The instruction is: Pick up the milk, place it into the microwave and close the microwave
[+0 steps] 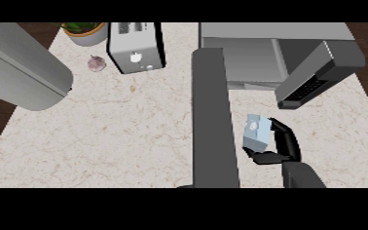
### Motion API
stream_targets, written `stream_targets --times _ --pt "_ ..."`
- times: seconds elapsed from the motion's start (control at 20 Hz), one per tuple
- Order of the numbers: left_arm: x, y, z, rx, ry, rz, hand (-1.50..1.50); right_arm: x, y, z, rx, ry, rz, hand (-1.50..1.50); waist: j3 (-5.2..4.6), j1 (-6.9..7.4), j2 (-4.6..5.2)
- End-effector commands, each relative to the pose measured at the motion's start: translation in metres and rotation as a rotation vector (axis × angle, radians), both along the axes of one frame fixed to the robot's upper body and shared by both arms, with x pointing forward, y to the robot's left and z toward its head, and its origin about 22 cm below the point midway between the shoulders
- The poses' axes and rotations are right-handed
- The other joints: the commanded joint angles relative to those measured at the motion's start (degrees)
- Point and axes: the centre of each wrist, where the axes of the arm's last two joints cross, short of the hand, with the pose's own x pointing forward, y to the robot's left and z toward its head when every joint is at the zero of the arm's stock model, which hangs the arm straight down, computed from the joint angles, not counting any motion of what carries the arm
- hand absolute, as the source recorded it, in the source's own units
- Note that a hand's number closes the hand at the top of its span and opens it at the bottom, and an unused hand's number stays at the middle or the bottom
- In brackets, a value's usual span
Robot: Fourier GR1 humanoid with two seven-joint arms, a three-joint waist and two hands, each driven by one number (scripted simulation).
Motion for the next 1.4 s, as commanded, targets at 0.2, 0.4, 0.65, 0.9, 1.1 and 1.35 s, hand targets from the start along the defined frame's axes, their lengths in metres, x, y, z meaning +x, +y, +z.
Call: stream_targets --times 0.2,0.4,0.65,0.9,1.1,1.35 --pt "-0.016 -0.011 0.018 0.026 -0.017 -0.008 -1.5 0.042 0.008 0.026 -0.081 -0.129 -0.003 1.5 0.06 0.85 0.11" --pt "-0.006 0.001 0.011 0.029 0.021 -0.014 -1.5 0.081 0.029 0.056 -0.086 -0.158 -0.035 1.5 -0.02 0.22 0.03" --pt "0.013 -0.004 0.008 0.034 0.017 -0.003 -1.5 0.103 0.024 0.078 -0.12 -0.144 -0.007 1.5 0.0 0.2 0.31" --pt "0.014 0.009 -0.01 0.028 0.023 -0.039 -1.5 0.132 0.002 0.116 -0.156 -0.127 -0.069 1.5 0.03 1.83 0.83" --pt "0.024 0.004 -0.004 0.042 -0.018 -0.035 -1.5 0.143 -0.01 0.135 -0.181 -0.116 -0.064 1.5 0.1 2.41 1.35" --pt "0.027 0.008 -0.002 0.038 -0.031 -0.061 -1.5 0.155 -0.006 0.151 -0.249 -0.104 -0.098 1.5 0.12 4.02 1.83"
